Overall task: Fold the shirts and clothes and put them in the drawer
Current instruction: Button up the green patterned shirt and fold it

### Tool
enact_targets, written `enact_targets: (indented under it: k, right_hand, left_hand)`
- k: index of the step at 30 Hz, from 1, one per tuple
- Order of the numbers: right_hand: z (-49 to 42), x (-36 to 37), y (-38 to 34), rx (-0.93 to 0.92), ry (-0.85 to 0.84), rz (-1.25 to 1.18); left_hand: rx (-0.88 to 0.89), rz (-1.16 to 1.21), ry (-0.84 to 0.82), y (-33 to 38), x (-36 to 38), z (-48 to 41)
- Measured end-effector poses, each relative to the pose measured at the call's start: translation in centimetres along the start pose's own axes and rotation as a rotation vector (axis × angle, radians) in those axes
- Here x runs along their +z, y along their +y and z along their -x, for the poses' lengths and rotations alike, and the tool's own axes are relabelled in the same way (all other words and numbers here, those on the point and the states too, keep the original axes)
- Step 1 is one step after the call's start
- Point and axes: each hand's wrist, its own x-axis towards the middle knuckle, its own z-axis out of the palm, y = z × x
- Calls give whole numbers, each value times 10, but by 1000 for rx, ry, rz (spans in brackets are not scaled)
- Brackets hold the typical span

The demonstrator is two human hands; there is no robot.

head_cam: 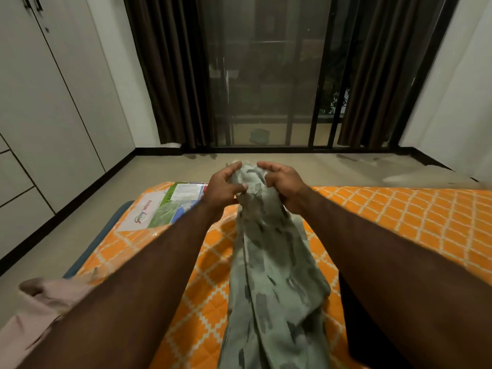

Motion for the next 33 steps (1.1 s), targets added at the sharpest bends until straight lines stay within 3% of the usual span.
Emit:
enact_targets:
  k: [7,10,13,16,19,22,27,30,33]
  right_hand:
    - [-50,-15,-1,-95,58,-19]
    - [-65,-21,21,35,108,51]
    - [-70,-32,72,271,107,306]
    - [-68,-41,120,242,95,426]
    - [-63,-43,124,194,101,267]
    - [-49,-42,119,198,142,303]
    - [33,-41,121,120,220,670]
    - [88,-37,130,31,219,975]
    - [147,-24,133,90,188,1176]
  left_hand:
    - [107,-172,-74,-10,13,-64]
    - [68,-280,-70,-36,12,-83]
    - [-88,-501,-57,-85,10,-75]
    - [-40,-642,-1,-139,6,-51]
    - [29,-400,147,-146,6,-37]
    - [-14,-192,176,-126,10,-18]
    - [16,-261,237,-108,14,76]
    - [-33,-115,151,-100,20,139]
    - [-115,-95,5,-96,20,200]
